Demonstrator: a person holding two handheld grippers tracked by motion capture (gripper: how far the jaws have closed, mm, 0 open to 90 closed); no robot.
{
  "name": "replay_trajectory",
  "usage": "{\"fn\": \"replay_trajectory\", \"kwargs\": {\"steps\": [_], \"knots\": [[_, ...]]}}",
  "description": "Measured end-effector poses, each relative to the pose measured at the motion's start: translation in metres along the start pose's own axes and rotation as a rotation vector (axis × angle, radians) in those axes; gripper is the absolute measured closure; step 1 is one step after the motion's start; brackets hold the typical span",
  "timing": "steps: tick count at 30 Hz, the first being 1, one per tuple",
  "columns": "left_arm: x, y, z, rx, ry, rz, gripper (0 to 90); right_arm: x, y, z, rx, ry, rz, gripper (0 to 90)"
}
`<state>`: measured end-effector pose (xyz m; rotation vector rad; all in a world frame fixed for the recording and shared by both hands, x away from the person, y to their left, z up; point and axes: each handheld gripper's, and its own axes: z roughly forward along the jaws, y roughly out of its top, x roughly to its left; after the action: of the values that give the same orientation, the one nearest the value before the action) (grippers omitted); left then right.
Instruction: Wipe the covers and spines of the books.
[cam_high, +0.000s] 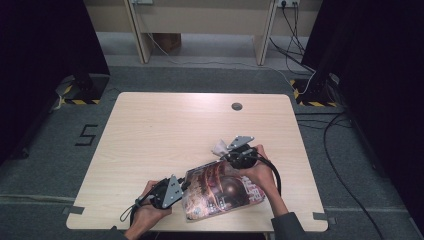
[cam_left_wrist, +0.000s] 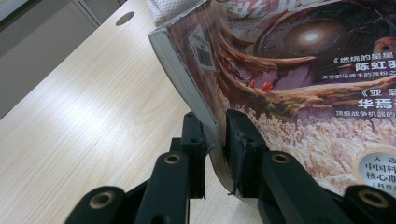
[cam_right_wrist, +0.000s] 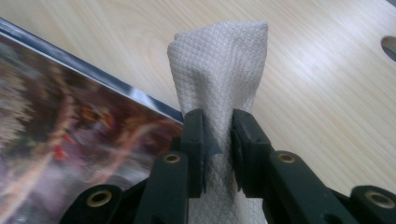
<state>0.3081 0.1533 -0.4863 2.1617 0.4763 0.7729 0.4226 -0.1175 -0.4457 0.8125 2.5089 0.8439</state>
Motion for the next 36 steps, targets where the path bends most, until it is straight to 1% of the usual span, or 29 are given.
{"fn": "replay_trajectory", "kwargs": {"steps": [4, 6, 9, 10, 12, 15, 16, 17, 21, 22, 24, 27, 29, 32, 34, 36], "knots": [[0.0, 0.0, 0.0, -0.001, 0.0, 0.001, 77.8, -0.011, -0.006, 0.003, 0.012, -0.018, 0.03, 76.4], [0.0, 0.0, 0.0, 0.001, -0.001, 0.002, 77.8, -0.012, -0.008, 0.003, 0.009, -0.01, 0.038, 76.4], [0.0, 0.001, -0.001, 0.0, 0.0, 0.001, 77.8, -0.009, -0.006, 0.002, 0.012, -0.02, 0.017, 76.4], [0.0, 0.001, 0.0, 0.001, 0.001, 0.0, 77.7, -0.006, -0.004, 0.001, 0.009, -0.014, 0.01, 76.4], [0.0, 0.001, 0.0, 0.001, 0.002, 0.0, 77.7, -0.001, -0.001, -0.001, -0.013, 0.016, 0.005, 76.4], [0.0, 0.001, 0.0, 0.002, 0.002, 0.001, 77.7, 0.01, 0.004, -0.003, -0.023, 0.026, -0.019, 76.4], [0.0, 0.001, 0.0, 0.003, 0.002, 0.002, 77.7, 0.014, 0.007, -0.004, -0.028, 0.037, -0.031, 76.3], [0.0, 0.001, 0.0, 0.003, 0.002, 0.002, 77.7, 0.018, 0.01, -0.005, -0.033, 0.038, -0.044, 76.3], [0.0, 0.001, 0.0, 0.0, 0.004, 0.002, 77.6, 0.034, 0.019, -0.01, -0.055, 0.073, -0.079, 76.2], [0.0, 0.001, 0.0, 0.0, 0.004, 0.003, 77.6, 0.037, 0.021, -0.011, -0.06, 0.076, -0.103, 76.2], [0.0, 0.001, 0.0, 0.003, 0.004, 0.004, 77.6, 0.039, 0.023, -0.011, -0.049, 0.062, -0.122, 76.1], [0.0, 0.001, 0.0, 0.007, 0.005, 0.005, 77.6, 0.034, 0.022, -0.009, -0.051, 0.082, -0.104, 76.1], [0.0, 0.001, 0.0, 0.006, 0.005, 0.005, 77.6, 0.028, 0.019, -0.007, -0.037, 0.07, -0.092, 76.1], [0.0, 0.001, 0.0, 0.002, 0.005, 0.004, 77.6, 0.016, 0.013, -0.004, -0.012, 0.051, -0.059, 76.2], [-0.001, 0.002, 0.0, 0.0, 0.007, 0.008, 77.7, 0.004, 0.007, -0.002, 0.015, 0.012, -0.054, 76.2], [-0.001, 0.003, 0.0, 0.002, 0.009, 0.014, 77.7, -0.005, 0.001, 0.0, 0.028, -0.001, -0.031, 76.2]]}}
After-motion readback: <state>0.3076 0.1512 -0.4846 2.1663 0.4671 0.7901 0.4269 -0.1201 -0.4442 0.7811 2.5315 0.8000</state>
